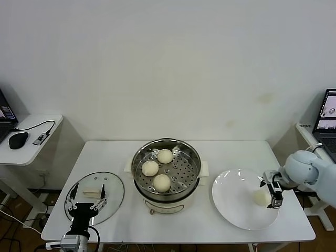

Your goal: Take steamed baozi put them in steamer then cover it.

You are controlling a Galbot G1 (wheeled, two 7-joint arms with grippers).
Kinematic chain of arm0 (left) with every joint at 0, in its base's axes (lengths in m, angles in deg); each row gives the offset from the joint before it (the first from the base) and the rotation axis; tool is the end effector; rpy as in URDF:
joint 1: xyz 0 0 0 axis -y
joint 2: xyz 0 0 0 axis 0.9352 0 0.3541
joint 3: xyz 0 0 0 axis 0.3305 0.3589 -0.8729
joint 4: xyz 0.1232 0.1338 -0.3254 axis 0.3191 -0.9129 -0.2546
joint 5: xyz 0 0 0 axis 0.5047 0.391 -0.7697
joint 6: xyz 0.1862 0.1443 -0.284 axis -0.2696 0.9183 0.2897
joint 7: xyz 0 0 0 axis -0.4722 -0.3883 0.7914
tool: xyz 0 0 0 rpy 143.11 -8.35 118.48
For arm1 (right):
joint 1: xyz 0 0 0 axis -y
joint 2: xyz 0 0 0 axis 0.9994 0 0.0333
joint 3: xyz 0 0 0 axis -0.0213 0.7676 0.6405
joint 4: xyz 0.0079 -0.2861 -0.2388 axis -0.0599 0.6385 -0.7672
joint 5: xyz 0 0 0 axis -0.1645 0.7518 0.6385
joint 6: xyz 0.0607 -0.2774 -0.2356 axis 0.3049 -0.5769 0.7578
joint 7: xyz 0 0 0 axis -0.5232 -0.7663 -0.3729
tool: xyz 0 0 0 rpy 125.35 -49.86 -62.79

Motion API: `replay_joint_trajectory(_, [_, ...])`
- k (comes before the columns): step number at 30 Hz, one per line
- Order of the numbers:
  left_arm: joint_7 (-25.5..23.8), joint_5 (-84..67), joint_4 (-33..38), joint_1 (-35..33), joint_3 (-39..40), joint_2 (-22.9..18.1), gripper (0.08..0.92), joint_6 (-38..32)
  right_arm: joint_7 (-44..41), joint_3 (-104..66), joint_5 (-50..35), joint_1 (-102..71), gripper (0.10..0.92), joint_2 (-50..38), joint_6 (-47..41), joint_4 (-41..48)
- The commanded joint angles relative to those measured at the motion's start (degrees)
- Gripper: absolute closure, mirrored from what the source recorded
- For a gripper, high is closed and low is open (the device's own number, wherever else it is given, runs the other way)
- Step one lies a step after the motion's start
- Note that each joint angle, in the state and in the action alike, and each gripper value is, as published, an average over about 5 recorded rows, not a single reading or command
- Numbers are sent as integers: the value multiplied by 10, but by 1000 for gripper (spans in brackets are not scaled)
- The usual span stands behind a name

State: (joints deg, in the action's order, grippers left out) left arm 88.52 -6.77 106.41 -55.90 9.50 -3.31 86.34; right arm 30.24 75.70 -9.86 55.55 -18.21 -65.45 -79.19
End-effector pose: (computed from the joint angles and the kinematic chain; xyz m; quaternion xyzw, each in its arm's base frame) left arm 0.1592 0.0741 -0.3382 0.0510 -0.9911 -0.1181 0.0331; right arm 0.4383 -0.2276 -0.2083 0.4594 -0.5306 0.5421 0.4621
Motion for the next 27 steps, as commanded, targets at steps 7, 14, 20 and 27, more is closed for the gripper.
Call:
replay_joint_trajectory(7, [-1, 2, -2, 0, 1, -2, 177, 1, 14, -69, 43, -81, 203, 37, 7, 77])
replay_joint_trajectory(14, [0, 4, 1, -2, 0, -4, 177, 0, 23, -84, 47, -93, 203, 57, 7, 94])
replay_joint_trajectory(20, [0, 5, 3, -3, -1, -4, 177, 1, 23, -90, 46, -100, 206, 63, 4, 95])
replay_joint_trajectory(27, [0, 7, 5, -4, 0, -6, 177, 0, 25, -93, 46, -102, 294, 66, 3, 95])
